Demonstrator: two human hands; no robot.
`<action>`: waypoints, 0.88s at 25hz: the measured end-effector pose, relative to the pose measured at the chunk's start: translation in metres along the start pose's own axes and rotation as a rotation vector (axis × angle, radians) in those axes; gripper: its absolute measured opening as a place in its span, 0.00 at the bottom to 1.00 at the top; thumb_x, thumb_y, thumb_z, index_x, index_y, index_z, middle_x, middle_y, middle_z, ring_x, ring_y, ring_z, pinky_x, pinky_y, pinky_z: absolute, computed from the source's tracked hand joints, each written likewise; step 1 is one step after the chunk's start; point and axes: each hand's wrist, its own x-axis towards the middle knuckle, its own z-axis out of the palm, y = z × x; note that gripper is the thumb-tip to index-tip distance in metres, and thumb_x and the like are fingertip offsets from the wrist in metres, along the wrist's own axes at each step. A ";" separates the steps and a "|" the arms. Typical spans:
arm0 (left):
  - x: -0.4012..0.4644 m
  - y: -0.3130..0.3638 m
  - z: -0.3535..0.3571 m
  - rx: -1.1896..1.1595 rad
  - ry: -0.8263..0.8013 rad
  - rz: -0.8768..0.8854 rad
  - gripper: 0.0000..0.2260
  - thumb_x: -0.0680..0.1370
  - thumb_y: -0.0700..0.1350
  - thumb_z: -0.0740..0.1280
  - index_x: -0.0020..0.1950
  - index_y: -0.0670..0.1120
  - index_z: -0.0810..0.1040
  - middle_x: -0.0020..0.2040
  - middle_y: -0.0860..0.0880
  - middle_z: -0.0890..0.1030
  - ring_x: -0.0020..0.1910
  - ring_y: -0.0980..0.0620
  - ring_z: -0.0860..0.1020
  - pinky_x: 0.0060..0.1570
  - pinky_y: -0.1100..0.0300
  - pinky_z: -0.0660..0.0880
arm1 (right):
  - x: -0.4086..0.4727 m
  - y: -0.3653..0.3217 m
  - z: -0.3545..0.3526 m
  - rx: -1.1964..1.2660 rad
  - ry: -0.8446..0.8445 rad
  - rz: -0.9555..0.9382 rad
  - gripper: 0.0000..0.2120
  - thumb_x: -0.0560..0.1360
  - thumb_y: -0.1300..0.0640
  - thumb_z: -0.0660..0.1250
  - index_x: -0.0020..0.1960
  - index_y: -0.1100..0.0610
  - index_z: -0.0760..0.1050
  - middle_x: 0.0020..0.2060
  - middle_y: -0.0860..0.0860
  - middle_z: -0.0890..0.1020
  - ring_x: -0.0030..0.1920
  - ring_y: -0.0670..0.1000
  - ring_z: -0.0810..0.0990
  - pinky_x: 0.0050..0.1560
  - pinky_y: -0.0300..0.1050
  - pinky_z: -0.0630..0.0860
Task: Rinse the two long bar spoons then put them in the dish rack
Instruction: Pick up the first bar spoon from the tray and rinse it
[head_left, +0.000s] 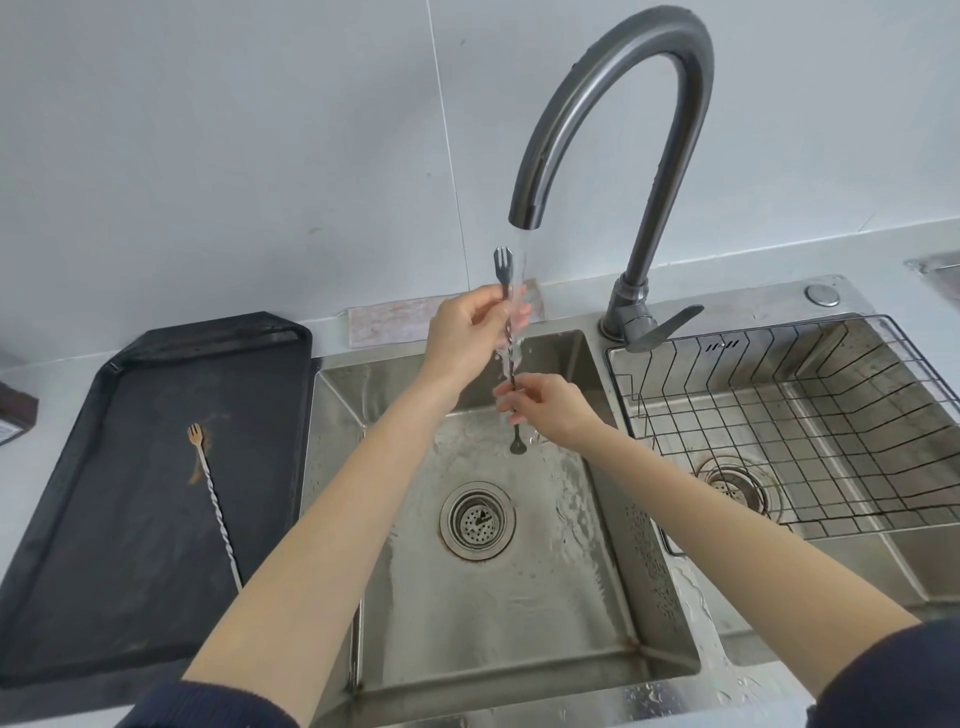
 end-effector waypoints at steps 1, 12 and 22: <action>0.000 -0.002 -0.001 -0.023 -0.005 -0.015 0.11 0.79 0.40 0.60 0.57 0.41 0.78 0.51 0.45 0.82 0.43 0.57 0.81 0.51 0.62 0.77 | -0.001 0.003 0.001 -0.009 -0.010 0.014 0.11 0.77 0.61 0.59 0.55 0.60 0.78 0.48 0.55 0.85 0.39 0.47 0.79 0.34 0.22 0.70; -0.005 -0.018 -0.018 -0.332 0.104 -0.123 0.05 0.77 0.41 0.64 0.50 0.46 0.78 0.41 0.51 0.81 0.37 0.61 0.82 0.41 0.69 0.79 | -0.015 0.036 0.002 -0.200 0.006 0.052 0.11 0.77 0.57 0.60 0.56 0.53 0.79 0.48 0.53 0.83 0.40 0.49 0.76 0.35 0.37 0.73; -0.011 -0.104 -0.034 -0.616 0.200 -0.554 0.04 0.77 0.40 0.63 0.42 0.44 0.75 0.42 0.49 0.79 0.43 0.54 0.79 0.62 0.59 0.73 | -0.010 0.081 0.027 -0.302 -0.053 0.180 0.10 0.76 0.55 0.63 0.54 0.55 0.80 0.52 0.55 0.83 0.54 0.56 0.80 0.57 0.50 0.77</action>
